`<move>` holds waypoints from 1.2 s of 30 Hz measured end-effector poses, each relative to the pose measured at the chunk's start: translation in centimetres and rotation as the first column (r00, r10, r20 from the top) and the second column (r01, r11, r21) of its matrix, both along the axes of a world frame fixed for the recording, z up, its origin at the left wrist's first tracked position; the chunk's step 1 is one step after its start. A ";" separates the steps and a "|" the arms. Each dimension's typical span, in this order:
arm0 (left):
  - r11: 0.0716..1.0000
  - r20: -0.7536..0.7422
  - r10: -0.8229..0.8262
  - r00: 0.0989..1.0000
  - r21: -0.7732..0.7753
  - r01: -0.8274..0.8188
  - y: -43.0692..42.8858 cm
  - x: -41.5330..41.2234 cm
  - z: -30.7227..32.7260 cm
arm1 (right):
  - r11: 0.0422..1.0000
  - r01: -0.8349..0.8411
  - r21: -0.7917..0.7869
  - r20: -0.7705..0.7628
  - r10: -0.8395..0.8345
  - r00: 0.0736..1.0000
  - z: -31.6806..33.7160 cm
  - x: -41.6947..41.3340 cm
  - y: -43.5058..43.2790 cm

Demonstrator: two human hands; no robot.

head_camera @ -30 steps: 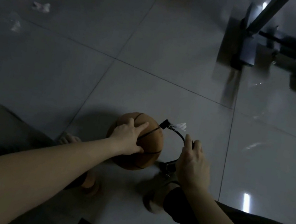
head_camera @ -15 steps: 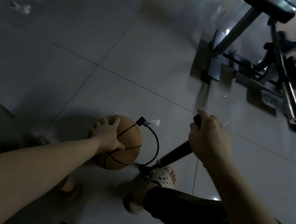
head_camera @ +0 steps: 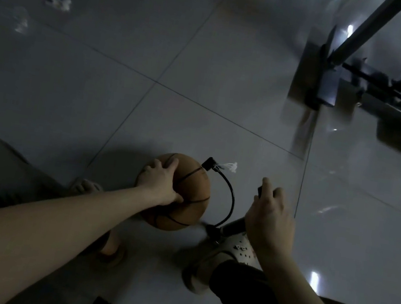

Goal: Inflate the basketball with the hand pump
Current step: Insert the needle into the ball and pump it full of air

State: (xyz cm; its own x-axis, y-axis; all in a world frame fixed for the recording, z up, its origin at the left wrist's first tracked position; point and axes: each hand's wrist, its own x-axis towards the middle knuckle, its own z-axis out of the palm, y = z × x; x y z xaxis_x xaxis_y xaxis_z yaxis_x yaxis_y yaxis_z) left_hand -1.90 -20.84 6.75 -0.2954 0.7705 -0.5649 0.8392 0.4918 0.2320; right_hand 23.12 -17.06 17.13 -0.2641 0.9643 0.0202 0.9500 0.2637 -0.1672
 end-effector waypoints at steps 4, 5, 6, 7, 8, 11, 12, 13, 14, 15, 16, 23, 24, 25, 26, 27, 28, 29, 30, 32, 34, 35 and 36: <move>1.000 -0.011 -0.005 1.000 -0.021 0.005 0.6 0.3 0.3 | 1.000 0.001 -0.030 0.017 0.000 1.000 -3.1 0.3 0.1; 1.000 -0.008 -0.007 1.000 -0.023 0.007 0.6 0.4 0.2 | 0.999 0.000 -0.049 0.022 0.001 1.000 -3.9 0.4 -0.1; 1.000 -0.005 -0.010 1.000 -0.024 0.009 0.6 0.4 0.2 | 0.998 -0.004 -0.069 0.025 0.005 1.000 -4.6 0.4 -0.5; 1.000 -0.004 -0.012 1.000 -0.024 0.012 0.5 0.5 0.1 | 0.997 -0.011 -0.082 0.027 0.014 1.000 -5.2 0.5 -0.9; 1.000 -0.007 -0.015 1.000 -0.024 0.015 0.4 0.5 0.0 | 0.996 -0.019 -0.088 0.029 0.022 0.999 -5.7 0.6 -1.2; 1.000 -0.031 -0.017 0.999 -0.025 0.016 0.3 0.1 -0.1 | 0.994 -0.031 -0.104 0.025 0.034 0.999 -6.3 0.5 -1.6; 0.999 -0.028 -0.015 0.999 -0.031 0.014 0.4 0.0 -0.1 | 0.993 -0.031 -0.112 0.029 0.035 0.999 -6.2 0.5 -1.5; 0.999 -0.022 -0.014 1.000 -0.039 0.013 0.5 0.0 -0.1 | 0.993 -0.027 -0.116 0.036 0.032 0.999 -6.1 0.4 -1.5; 0.999 -0.018 -0.012 1.000 -0.046 0.011 0.6 0.0 0.0 | 0.993 -0.022 -0.117 0.043 0.027 0.999 -5.7 0.4 -1.4; 0.999 -0.016 -0.008 1.000 -0.050 0.007 0.8 0.1 0.1 | 0.993 -0.019 -0.117 0.044 0.024 0.999 -5.0 0.3 -1.2; 0.999 -0.017 -0.001 1.000 -0.050 0.000 0.9 0.1 0.2 | 0.993 -0.019 -0.115 0.038 0.023 0.999 -4.0 0.2 -1.1; 0.998 -0.018 -0.017 1.000 -0.063 0.016 1.2 0.1 0.5 | 1.000 -0.029 0.004 0.011 0.029 1.000 5.9 0.3 0.7; 0.998 -0.008 -0.022 1.000 -0.054 0.022 1.1 0.0 0.3 | 1.000 -0.019 0.017 0.020 0.018 1.000 7.0 0.3 0.8; 0.999 -0.001 -0.026 1.000 -0.045 0.026 1.0 -0.1 0.2 | 0.999 -0.012 0.029 0.025 0.011 1.000 7.7 0.3 0.6; 0.999 0.000 -0.029 1.000 -0.038 0.029 0.9 -0.1 0.1 | 0.999 -0.013 0.044 0.026 0.012 1.000 8.1 0.2 0.3; 0.999 -0.002 -0.033 0.999 -0.035 0.033 0.9 -0.1 0.1 | 0.998 -0.026 0.056 0.029 0.024 0.999 7.9 -0.1 -0.2; 0.999 -0.005 -0.036 0.999 -0.036 0.036 0.9 0.0 0.2 | 0.997 -0.045 0.062 0.040 0.043 0.998 7.5 -0.3 -0.9; 0.999 -0.006 -0.037 0.999 -0.039 0.037 1.0 0.1 0.3 | 0.996 -0.061 0.065 0.056 0.057 0.997 6.6 -0.3 -1.6; 0.999 -0.009 -0.034 0.999 -0.043 0.034 1.1 0.2 0.4 | 0.995 -0.066 0.070 0.067 0.061 0.996 5.5 -0.2 -2.1; 0.999 -0.014 -0.021 1.000 -0.037 0.020 1.1 0.3 0.5 | 0.997 -0.058 0.059 0.075 0.053 0.996 3.5 0.2 -2.6; 1.000 -0.006 -0.025 1.000 -0.015 0.025 0.9 0.5 0.4 | 0.998 -0.044 0.045 0.079 0.040 0.996 1.7 0.5 -2.7; 0.999 -0.002 -0.033 0.999 -0.006 0.033 0.8 0.6 0.3 | 0.999 -0.032 0.041 0.073 0.029 0.997 0.7 0.6 -2.6; 0.999 -0.002 -0.039 0.999 0.000 0.039 0.8 0.7 0.3 | 0.999 -0.018 0.033 0.059 0.016 0.998 -0.1 0.5 -2.4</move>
